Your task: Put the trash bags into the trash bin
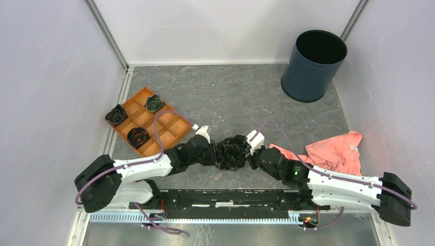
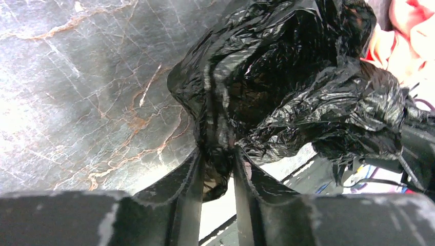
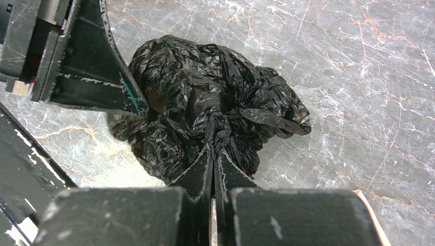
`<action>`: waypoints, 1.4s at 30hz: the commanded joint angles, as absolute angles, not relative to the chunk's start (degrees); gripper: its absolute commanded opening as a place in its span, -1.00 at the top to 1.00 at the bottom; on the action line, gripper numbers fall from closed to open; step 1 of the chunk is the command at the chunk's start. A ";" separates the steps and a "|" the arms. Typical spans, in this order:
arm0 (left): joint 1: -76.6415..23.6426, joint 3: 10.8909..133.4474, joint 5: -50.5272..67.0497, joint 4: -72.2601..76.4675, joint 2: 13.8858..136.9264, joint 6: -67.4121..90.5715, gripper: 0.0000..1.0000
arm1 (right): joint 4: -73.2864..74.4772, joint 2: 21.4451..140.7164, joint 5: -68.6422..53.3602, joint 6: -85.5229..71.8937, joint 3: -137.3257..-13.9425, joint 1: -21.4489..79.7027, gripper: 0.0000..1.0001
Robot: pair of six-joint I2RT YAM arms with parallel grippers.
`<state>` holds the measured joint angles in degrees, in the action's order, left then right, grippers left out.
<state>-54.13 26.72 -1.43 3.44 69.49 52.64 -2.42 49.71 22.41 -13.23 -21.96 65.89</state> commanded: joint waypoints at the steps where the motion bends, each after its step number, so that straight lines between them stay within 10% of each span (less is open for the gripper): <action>1: -53.85 30.28 -6.04 2.05 68.74 49.36 0.50 | -4.39 47.94 21.81 -13.74 -22.17 65.83 0.97; 6: -52.49 32.20 -13.68 -8.85 58.81 46.87 0.95 | -2.83 45.57 24.33 -13.03 -21.29 65.83 0.90; 20: -51.68 46.68 -16.71 -24.93 41.86 37.31 0.96 | -0.52 48.73 25.60 -9.44 -27.42 65.74 -0.08; 27: -51.66 47.14 -11.88 -23.43 45.75 36.63 0.96 | -4.73 50.23 17.41 -8.06 -29.85 65.70 -0.91; 42: -51.68 45.28 -3.92 -19.29 46.54 38.35 0.96 | -21.33 57.16 -5.57 -9.38 -27.38 57.15 -0.96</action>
<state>-51.83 45.10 -6.72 -22.57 47.40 39.99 -12.21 58.26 2.02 -10.15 -29.61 58.61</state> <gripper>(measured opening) 0.029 0.979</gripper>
